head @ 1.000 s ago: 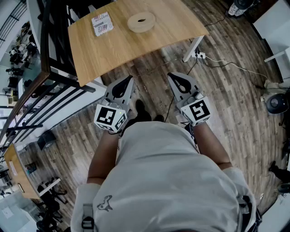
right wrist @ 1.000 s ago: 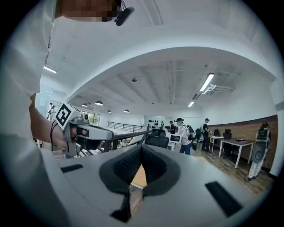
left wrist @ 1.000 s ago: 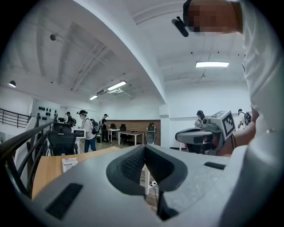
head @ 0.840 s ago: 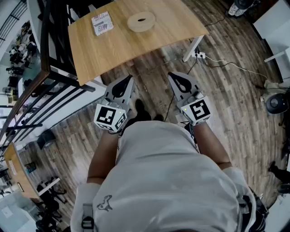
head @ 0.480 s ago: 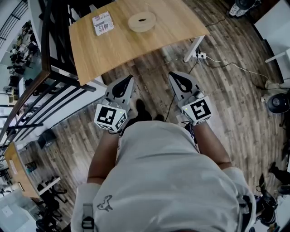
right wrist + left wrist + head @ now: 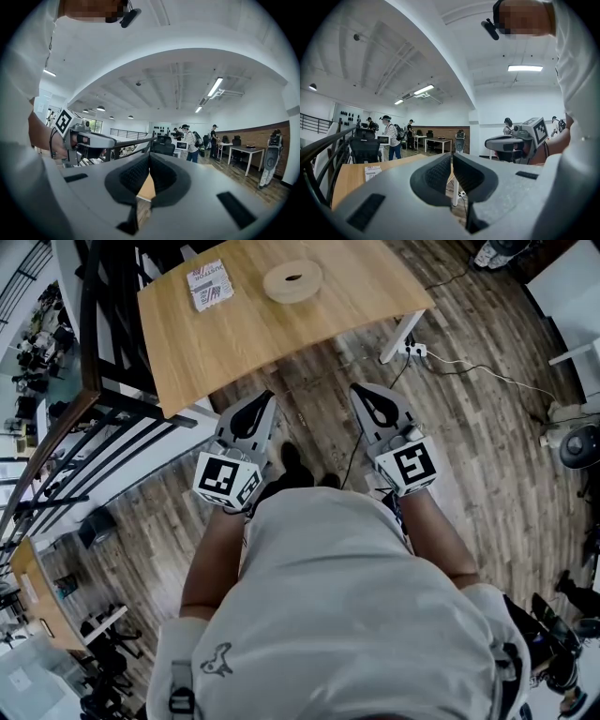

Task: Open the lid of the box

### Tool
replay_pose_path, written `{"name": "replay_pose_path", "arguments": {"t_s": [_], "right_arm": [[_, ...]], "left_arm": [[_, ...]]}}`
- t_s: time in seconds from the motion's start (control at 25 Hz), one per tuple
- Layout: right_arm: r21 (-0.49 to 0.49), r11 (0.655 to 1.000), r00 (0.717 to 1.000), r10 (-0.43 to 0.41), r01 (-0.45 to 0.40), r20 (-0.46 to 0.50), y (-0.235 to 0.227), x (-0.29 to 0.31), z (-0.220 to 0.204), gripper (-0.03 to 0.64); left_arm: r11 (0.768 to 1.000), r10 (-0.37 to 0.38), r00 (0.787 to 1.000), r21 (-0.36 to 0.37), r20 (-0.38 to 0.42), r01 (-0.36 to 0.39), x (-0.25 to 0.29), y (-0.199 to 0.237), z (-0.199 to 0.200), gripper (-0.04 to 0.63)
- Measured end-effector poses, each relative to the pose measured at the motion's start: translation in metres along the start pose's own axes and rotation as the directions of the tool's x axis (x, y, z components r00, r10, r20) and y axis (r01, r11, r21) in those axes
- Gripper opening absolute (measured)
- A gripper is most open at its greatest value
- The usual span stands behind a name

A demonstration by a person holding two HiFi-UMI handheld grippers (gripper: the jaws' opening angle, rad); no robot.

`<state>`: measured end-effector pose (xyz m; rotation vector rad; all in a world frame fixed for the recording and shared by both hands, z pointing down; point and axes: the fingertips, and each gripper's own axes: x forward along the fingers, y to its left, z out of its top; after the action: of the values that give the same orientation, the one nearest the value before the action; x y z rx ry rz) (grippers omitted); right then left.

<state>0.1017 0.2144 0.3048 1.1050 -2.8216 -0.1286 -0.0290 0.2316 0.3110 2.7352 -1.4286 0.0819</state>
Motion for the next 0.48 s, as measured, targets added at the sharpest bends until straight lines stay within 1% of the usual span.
{"name": "replay_pose_path", "arguments": {"t_s": [0.08,0.2,0.24,0.32,0.48], "right_arm": [[0.0,1.0,1.0,-0.007,0.007,-0.011,-0.003,0.007,-0.004,0.022],[0.007,1.0,1.0,-0.008,0.008,-0.028,-0.006,0.019,-0.009,0.074],[0.007,1.0,1.0,-0.006,0.007,-0.03,-0.007,0.024,-0.01,0.091],[0.005,1.0,0.999,-0.002,0.002,-0.037,-0.009,0.035,-0.012,0.125],[-0.006,0.999,0.996,0.031,-0.031,-0.089,-0.008,0.063,-0.024,0.171]], "left_arm": [[1.0,0.001,1.0,-0.008,-0.006,-0.001,0.004,0.007,-0.004,0.008],[1.0,-0.006,1.0,-0.007,-0.016,0.006,0.01,0.017,-0.009,0.008],[1.0,-0.01,1.0,0.0,-0.022,0.01,0.013,0.02,-0.011,0.017],[1.0,-0.025,0.999,0.009,-0.04,0.025,0.018,0.026,-0.016,0.076],[0.997,-0.079,0.994,-0.018,-0.077,0.078,0.032,0.042,-0.033,0.188]]}}
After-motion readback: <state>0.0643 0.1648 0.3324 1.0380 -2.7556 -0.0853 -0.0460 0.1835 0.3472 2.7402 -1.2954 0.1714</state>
